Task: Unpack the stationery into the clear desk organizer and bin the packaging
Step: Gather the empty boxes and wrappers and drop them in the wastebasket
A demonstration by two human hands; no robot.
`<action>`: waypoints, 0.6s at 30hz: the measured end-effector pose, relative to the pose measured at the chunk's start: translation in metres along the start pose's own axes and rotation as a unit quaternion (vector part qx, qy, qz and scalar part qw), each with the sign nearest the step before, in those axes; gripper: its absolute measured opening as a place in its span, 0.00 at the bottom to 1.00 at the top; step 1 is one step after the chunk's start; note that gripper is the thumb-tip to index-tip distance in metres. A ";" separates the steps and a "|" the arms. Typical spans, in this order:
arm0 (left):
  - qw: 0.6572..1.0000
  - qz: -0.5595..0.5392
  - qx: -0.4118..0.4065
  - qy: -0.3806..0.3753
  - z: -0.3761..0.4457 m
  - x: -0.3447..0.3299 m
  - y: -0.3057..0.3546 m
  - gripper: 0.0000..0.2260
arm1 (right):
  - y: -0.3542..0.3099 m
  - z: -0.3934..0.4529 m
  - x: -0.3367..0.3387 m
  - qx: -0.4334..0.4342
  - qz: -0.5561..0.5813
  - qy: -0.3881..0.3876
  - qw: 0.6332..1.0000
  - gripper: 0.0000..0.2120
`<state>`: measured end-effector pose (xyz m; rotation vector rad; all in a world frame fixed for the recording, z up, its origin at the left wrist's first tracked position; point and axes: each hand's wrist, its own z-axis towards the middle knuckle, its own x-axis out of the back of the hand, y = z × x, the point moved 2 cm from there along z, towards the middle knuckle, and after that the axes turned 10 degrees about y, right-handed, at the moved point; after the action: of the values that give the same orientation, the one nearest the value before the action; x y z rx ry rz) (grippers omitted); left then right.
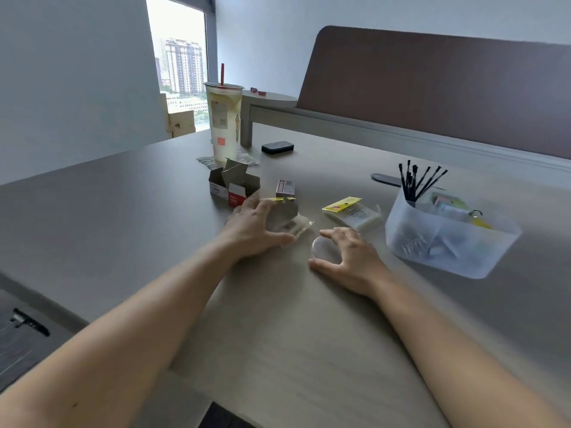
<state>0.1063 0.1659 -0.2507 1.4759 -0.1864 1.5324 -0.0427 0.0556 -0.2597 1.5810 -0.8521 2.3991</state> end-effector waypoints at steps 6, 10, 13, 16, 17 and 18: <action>1.000 0.008 0.015 -0.021 0.000 -0.008 0.003 0.37 | 0.002 0.001 0.001 -0.001 0.020 0.006 1.000 0.30; 0.998 0.054 0.022 0.000 -0.001 -0.015 0.005 0.39 | 0.004 -0.002 0.003 -0.011 0.027 0.012 0.999 0.30; 0.998 0.056 0.030 0.022 -0.001 -0.017 0.007 0.37 | 0.006 -0.004 0.004 -0.018 0.026 0.018 0.999 0.30; 0.998 0.036 0.028 0.035 -0.003 -0.013 0.009 0.35 | 0.006 -0.005 0.006 -0.022 0.032 0.033 0.999 0.30; 0.999 0.031 0.023 0.037 -0.006 -0.011 0.009 0.35 | 0.005 -0.006 0.007 -0.022 0.036 0.038 0.998 0.30; 0.999 0.028 0.017 0.039 -0.008 -0.009 0.009 0.35 | 0.004 -0.006 0.007 -0.020 0.040 0.044 0.998 0.30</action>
<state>0.0925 0.1621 -0.2559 1.4439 -0.1570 1.6420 -0.0521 0.0545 -0.2566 1.4420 -0.9565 2.4693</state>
